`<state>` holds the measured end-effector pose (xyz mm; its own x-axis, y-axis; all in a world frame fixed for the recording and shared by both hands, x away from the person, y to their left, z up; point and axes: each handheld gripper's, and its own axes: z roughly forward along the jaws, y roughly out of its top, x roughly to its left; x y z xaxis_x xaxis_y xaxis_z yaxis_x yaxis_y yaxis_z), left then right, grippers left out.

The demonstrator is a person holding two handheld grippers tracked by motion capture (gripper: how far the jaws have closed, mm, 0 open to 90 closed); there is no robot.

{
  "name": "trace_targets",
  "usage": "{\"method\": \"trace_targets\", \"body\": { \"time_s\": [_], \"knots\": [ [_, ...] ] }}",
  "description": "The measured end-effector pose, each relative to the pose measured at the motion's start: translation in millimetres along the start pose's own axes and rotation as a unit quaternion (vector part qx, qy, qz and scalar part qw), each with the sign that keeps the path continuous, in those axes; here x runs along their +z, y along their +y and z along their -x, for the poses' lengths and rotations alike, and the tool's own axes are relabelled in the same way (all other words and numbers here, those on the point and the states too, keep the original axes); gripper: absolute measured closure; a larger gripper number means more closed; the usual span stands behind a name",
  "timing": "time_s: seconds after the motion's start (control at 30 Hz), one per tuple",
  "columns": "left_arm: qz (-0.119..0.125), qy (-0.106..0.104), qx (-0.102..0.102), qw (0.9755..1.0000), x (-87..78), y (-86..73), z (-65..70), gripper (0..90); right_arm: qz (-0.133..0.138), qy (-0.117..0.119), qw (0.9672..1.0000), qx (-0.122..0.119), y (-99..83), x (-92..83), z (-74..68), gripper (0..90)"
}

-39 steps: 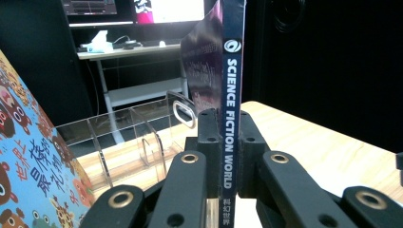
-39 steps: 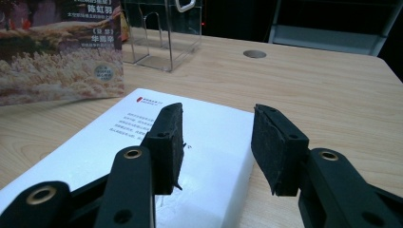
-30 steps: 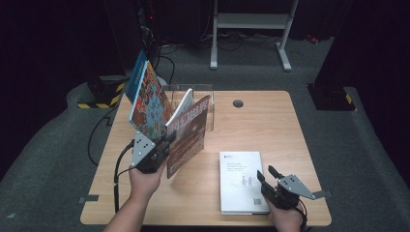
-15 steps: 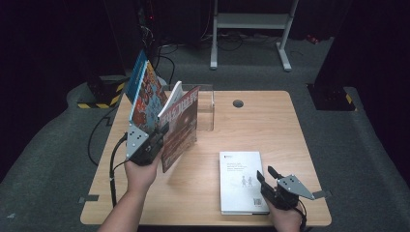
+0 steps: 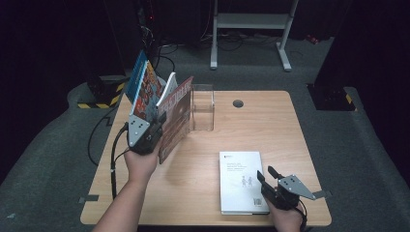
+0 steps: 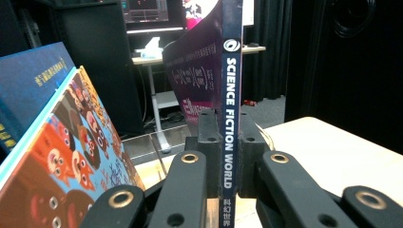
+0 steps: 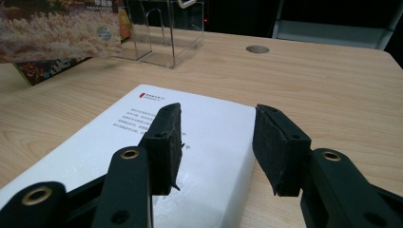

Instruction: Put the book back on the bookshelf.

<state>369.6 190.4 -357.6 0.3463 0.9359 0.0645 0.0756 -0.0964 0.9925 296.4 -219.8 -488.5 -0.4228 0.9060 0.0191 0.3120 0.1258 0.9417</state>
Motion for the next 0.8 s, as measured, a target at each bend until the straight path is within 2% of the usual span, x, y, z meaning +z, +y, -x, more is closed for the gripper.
{"method": "trace_targets", "body": {
  "time_s": [0.43, 0.8],
  "knots": [
    [-0.007, 0.023, -0.005, 0.9997, 22.5, 4.3, -5.5, 84.2, 0.000, 0.006, 1.0000, -0.001, 0.3, 0.0, 0.8, 52.9],
    [-0.007, 0.030, -0.009, 0.9995, 47.1, 15.5, -7.1, 84.2, 0.006, 0.004, 1.0000, 0.000, 1.6, -2.6, 2.8, 53.3]
  ]
}}
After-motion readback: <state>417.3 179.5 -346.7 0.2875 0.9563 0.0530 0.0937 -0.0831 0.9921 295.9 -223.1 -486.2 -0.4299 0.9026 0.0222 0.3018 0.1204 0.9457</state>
